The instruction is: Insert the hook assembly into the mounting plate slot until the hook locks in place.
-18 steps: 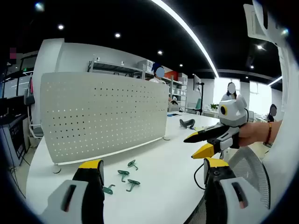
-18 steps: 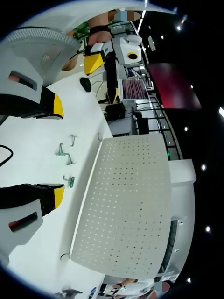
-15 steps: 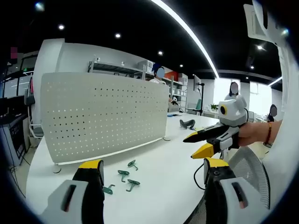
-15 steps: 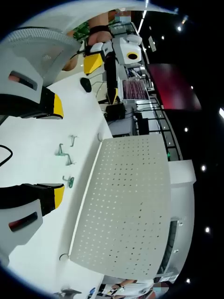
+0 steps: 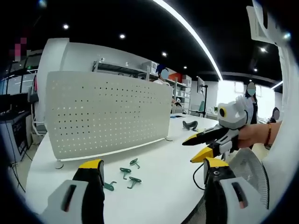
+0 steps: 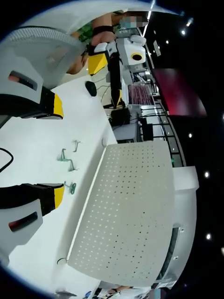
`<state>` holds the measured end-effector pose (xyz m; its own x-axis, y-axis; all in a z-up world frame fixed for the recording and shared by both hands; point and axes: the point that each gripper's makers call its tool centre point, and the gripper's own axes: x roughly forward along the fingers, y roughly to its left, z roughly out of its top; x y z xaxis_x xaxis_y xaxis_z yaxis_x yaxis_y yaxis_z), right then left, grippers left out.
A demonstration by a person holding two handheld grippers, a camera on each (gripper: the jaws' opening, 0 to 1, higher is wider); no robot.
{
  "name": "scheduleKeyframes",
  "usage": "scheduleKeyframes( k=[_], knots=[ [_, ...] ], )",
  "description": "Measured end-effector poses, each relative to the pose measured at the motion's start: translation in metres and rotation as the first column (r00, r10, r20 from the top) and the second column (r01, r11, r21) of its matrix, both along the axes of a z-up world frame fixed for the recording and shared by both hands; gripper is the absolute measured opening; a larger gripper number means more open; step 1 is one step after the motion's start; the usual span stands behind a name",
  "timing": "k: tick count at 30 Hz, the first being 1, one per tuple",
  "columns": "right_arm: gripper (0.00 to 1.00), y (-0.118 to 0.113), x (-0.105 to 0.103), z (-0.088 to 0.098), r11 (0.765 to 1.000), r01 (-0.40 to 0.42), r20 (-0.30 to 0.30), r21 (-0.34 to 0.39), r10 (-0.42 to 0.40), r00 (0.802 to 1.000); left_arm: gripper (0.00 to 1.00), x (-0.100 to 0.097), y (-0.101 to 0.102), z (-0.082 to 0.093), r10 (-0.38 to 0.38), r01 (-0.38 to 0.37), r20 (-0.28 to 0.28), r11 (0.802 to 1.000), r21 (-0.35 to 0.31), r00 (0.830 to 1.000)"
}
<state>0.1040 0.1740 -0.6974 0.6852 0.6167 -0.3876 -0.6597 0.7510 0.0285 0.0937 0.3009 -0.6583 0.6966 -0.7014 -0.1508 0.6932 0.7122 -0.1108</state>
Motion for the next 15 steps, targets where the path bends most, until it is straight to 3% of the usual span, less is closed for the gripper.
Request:
scheduleKeyframes(
  k=[15],
  knots=[
    [0.56, 0.0064, 0.005, -0.0095, 0.998, -0.053, -0.026, -0.039, 0.052, 0.998, 0.9, 0.0042, 0.0066, -0.0001, 0.02, -0.02, -0.002, 1.0, 0.001, 1.0]
  ],
)
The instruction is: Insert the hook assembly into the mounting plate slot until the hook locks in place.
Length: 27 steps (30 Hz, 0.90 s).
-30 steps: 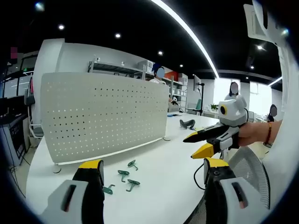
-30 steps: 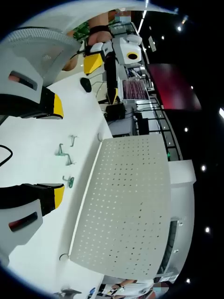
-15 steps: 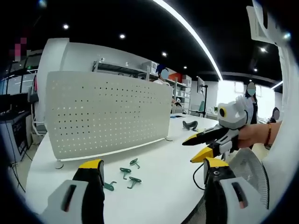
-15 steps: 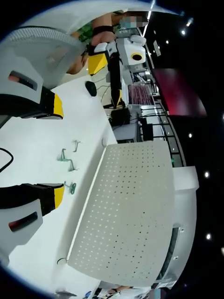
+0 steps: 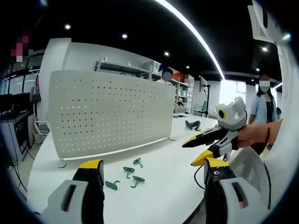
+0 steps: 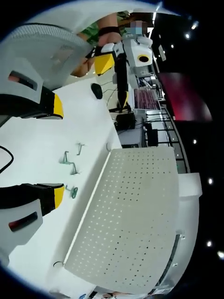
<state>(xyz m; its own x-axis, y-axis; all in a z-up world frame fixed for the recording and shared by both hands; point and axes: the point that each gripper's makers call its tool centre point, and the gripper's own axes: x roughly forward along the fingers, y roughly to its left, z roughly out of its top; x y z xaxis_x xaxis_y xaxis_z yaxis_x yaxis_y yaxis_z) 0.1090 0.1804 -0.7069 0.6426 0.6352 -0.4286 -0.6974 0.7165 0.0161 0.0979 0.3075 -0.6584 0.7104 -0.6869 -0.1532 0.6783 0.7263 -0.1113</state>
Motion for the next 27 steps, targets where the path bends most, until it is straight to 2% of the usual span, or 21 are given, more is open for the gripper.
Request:
scheduleKeyframes(
  k=[7, 14, 27],
  knots=[
    [0.56, 0.002, 0.001, 0.0, 1.0, -0.013, 0.0, -0.01, 0.013, 1.0, 0.9, 0.002, 0.0, 0.0, -0.005, 0.005, -0.002, 1.0, 0.002, 1.0],
    [0.56, 0.005, 0.003, -0.008, 0.999, -0.024, -0.02, -0.029, 0.024, 1.0, 0.9, 0.004, 0.0, 0.001, -0.005, 0.005, 0.002, 1.0, 0.0, 1.0],
    [0.54, 0.01, 0.013, -0.015, 0.997, -0.045, -0.035, -0.059, 0.043, 0.998, 0.9, 0.007, 0.004, -0.005, 0.009, -0.009, -0.014, 1.0, -0.014, 1.0]
  ],
)
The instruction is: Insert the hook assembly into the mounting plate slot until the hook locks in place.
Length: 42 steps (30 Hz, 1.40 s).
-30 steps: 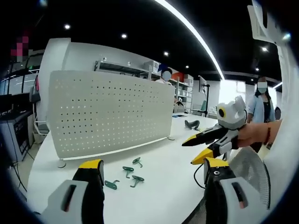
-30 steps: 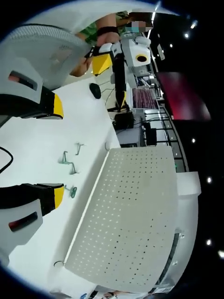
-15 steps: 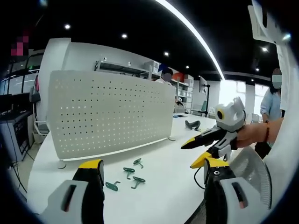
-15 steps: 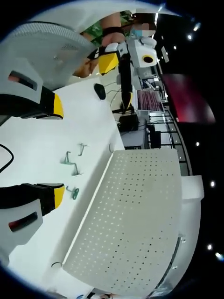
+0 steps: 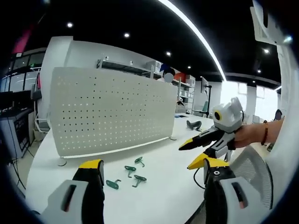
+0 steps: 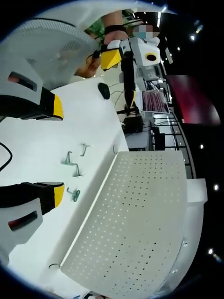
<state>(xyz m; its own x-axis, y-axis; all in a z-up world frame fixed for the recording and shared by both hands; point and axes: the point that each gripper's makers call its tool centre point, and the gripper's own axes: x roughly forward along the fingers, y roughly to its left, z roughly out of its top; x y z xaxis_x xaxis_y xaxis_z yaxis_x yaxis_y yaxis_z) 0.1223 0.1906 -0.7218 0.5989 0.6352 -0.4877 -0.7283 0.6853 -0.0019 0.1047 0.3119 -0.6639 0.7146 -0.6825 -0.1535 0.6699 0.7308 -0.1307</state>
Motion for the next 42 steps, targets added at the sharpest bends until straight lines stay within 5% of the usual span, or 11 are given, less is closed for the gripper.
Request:
scheduleKeyframes(
  k=[42],
  knots=[
    [0.43, 0.024, 0.033, -0.045, 1.0, -0.009, -0.133, -0.028, 0.005, 0.991, 0.9, 0.01, 0.003, -0.013, -0.014, 0.013, -0.042, 1.0, -0.015, 0.999]
  ],
)
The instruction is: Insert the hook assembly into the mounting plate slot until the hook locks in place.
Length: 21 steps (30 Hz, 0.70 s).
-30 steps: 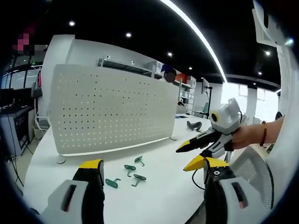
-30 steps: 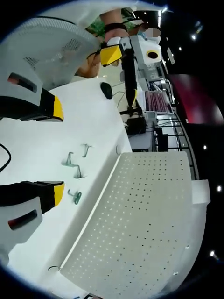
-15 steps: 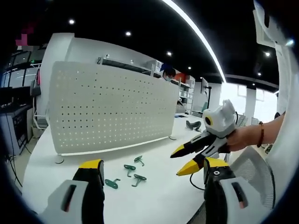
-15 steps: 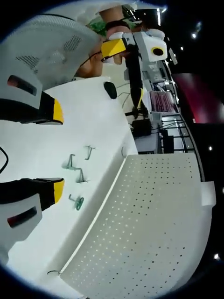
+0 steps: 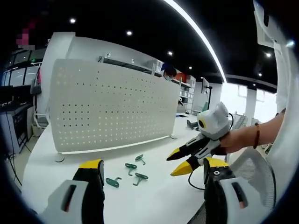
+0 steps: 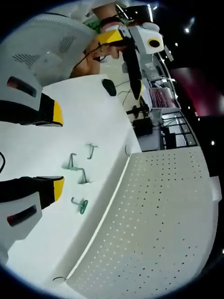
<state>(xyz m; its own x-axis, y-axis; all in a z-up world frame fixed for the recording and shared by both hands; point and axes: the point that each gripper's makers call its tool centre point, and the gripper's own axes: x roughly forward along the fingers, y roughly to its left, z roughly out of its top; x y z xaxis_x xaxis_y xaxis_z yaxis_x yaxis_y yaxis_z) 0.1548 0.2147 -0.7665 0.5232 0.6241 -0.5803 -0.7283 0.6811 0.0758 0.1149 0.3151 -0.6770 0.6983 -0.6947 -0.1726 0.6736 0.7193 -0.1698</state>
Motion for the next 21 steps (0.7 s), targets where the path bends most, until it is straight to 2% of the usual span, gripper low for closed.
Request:
scheduleKeyframes(
  k=[7, 11, 17, 21],
  knots=[
    [0.42, 0.004, 0.006, -0.006, 1.0, -0.018, -0.007, -0.019, 0.018, 1.0, 0.9, -0.001, 0.001, -0.001, 0.006, -0.006, 0.001, 1.0, 0.001, 1.0],
    [0.42, 0.005, 0.008, -0.015, 0.997, -0.041, -0.022, -0.058, 0.04, 0.999, 0.9, -0.001, 0.002, -0.004, 0.008, -0.008, -0.002, 1.0, 0.0, 1.0],
    [0.4, 0.006, 0.015, -0.019, 0.999, -0.018, -0.04, -0.05, 0.016, 0.999, 0.9, 0.002, 0.004, -0.004, 0.022, -0.022, -0.003, 1.0, -0.014, 1.0],
    [0.39, 0.006, 0.019, -0.023, 0.997, -0.013, -0.056, -0.077, 0.008, 0.998, 0.9, 0.001, 0.002, -0.008, 0.015, -0.015, -0.013, 1.0, -0.01, 1.0]
  ],
)
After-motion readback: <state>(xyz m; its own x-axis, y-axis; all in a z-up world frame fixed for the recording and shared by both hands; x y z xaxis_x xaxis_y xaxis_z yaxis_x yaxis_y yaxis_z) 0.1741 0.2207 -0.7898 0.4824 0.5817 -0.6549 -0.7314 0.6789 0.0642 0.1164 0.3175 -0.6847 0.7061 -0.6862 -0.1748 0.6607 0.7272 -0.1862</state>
